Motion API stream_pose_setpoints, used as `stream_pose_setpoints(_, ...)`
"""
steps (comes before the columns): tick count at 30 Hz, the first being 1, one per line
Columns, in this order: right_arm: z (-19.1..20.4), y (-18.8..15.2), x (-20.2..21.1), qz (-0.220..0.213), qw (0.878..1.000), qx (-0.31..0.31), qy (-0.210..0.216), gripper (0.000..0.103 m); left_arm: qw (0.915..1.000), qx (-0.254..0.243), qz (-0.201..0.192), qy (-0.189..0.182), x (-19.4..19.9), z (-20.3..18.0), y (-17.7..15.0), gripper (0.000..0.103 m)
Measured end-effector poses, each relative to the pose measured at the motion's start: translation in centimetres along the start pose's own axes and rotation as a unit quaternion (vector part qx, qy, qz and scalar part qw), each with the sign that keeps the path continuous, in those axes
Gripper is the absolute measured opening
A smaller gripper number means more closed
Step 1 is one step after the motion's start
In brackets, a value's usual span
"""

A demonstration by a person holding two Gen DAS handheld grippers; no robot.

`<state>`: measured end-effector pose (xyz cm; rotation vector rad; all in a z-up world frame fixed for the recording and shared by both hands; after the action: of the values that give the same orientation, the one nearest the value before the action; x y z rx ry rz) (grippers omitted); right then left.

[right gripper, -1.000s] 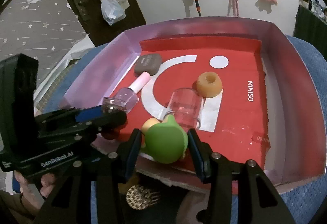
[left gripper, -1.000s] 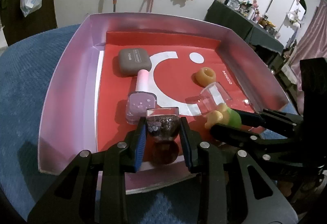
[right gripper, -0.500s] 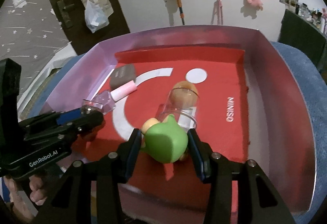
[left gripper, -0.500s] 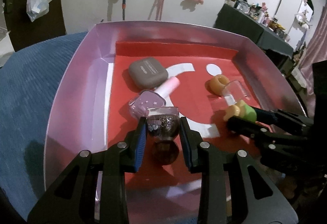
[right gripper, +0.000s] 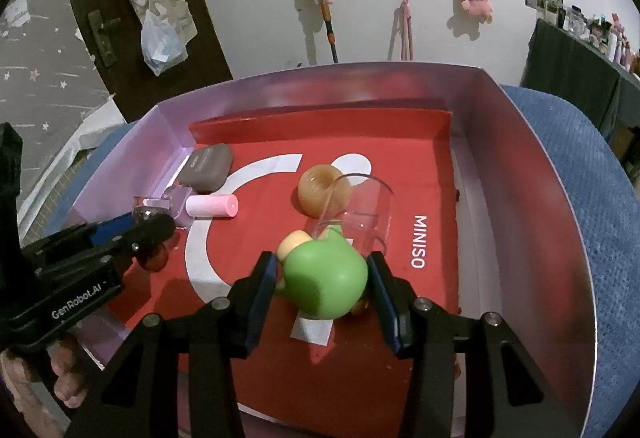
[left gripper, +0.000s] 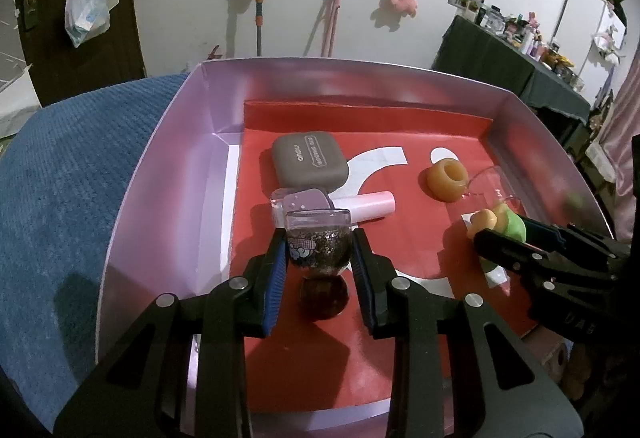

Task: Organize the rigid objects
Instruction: 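Carry the dark jar and green frog toy over the red box with both grippers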

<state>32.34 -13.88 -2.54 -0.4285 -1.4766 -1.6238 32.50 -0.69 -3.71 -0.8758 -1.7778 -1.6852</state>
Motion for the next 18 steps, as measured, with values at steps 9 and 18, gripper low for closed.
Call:
stream_pose_setpoints(9,0.12,-0.04,-0.07,0.000,1.000,-0.001,0.001,0.050,1.0000,0.000,-0.001,0.001,-0.02,0.01,-0.02,0.029)
stream_pose_setpoints(18,-0.20,-0.08,-0.11,0.000,1.000,-0.011,0.008,0.050,1.0000,0.000,-0.001,0.001,-0.01,-0.01,-0.02,0.030)
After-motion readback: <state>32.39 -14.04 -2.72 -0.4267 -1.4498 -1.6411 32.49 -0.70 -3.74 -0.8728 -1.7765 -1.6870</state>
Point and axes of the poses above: each gripper's, at about its wrist camera, not at the fingertips, and x roughly against the way its jaws point, z to its left, y to its top, the point moved 10 cm from there along -x, roughly the way its jaws point, and after that the axes turned 4 degrees about y, right-handed, at the moved point
